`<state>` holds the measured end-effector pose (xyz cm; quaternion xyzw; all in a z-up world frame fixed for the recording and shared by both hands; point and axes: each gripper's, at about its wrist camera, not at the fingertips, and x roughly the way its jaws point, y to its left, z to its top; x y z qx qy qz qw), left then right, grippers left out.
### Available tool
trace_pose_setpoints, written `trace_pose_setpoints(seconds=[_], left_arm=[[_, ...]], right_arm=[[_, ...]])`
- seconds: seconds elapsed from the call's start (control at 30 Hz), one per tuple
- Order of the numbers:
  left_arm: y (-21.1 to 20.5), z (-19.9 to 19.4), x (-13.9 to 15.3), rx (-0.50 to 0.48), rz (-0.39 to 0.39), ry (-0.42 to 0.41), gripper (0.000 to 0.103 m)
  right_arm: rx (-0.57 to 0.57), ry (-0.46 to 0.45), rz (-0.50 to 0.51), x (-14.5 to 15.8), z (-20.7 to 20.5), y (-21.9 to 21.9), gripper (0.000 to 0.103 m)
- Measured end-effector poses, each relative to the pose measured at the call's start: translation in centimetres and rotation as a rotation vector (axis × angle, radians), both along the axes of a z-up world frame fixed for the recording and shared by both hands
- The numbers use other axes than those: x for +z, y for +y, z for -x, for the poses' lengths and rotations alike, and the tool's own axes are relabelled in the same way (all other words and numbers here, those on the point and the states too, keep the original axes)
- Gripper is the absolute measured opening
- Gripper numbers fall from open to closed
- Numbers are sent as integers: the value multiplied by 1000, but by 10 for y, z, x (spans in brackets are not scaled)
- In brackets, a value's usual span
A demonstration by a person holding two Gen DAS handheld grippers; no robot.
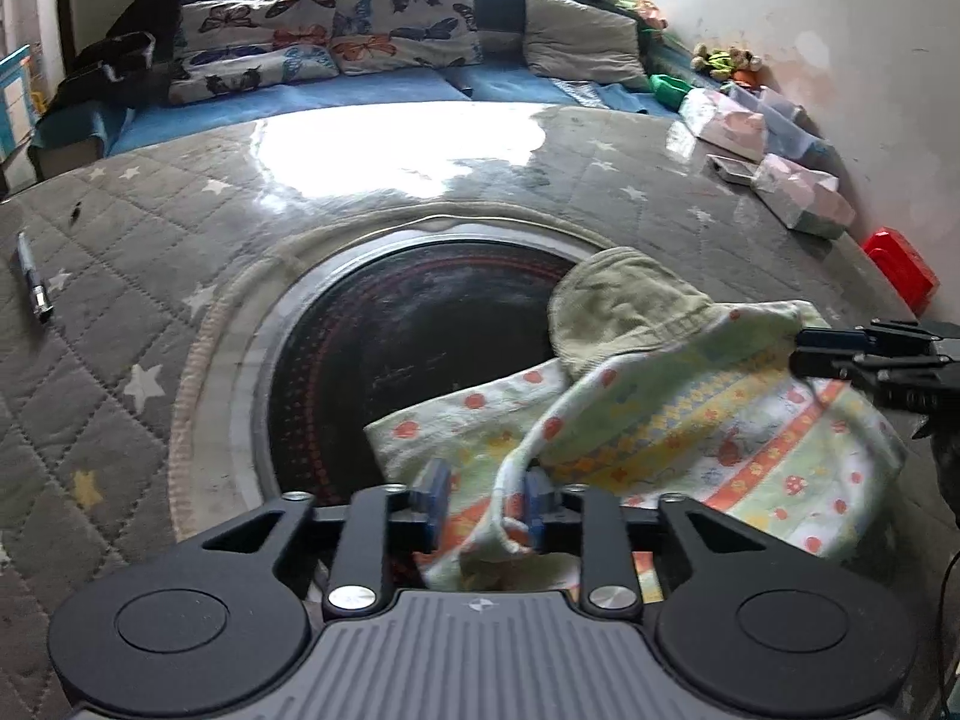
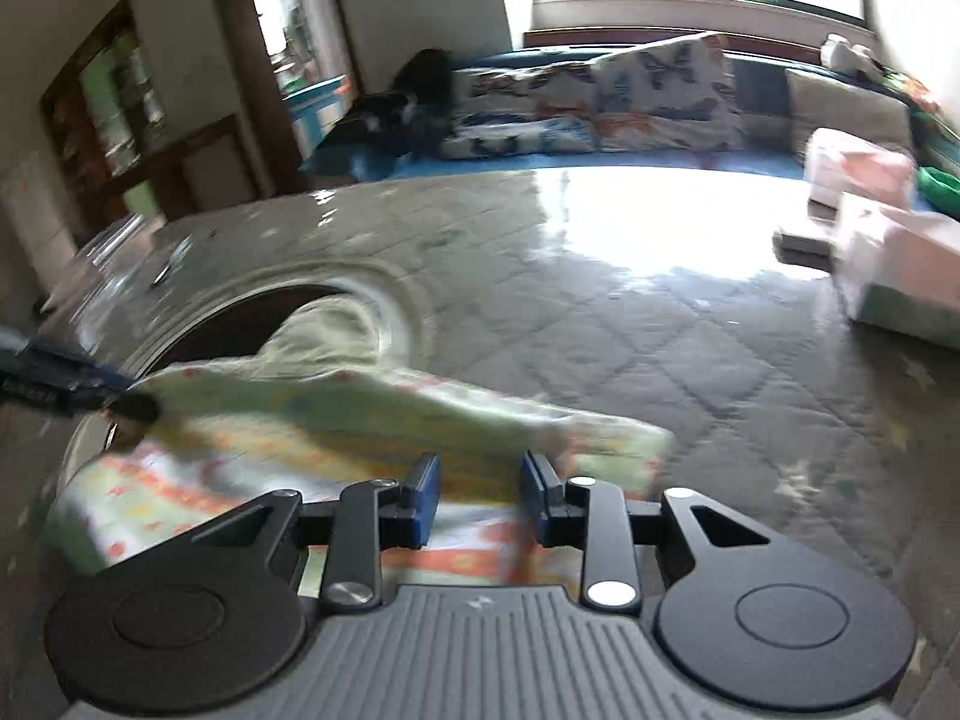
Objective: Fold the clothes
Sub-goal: 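Lay the folded hem on the shirt and open the left gripper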
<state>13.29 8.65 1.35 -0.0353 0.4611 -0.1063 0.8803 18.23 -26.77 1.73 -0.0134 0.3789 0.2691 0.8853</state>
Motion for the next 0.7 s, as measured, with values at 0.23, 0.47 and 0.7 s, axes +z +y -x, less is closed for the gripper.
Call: trace_pose_setpoints(seconds=[0.23, 0.47, 0.7], left_arm=[[11, -4, 5, 104, -17, -21, 47], [-2, 6, 23, 92, 86, -81, 45], [-35, -6, 13, 16, 253, -63, 34]], right_arm=[[29, -62, -15, 19, 9, 11, 35], [112, -28, -36, 12, 3, 49, 40], [98, -18, -1, 0, -10, 72, 37]])
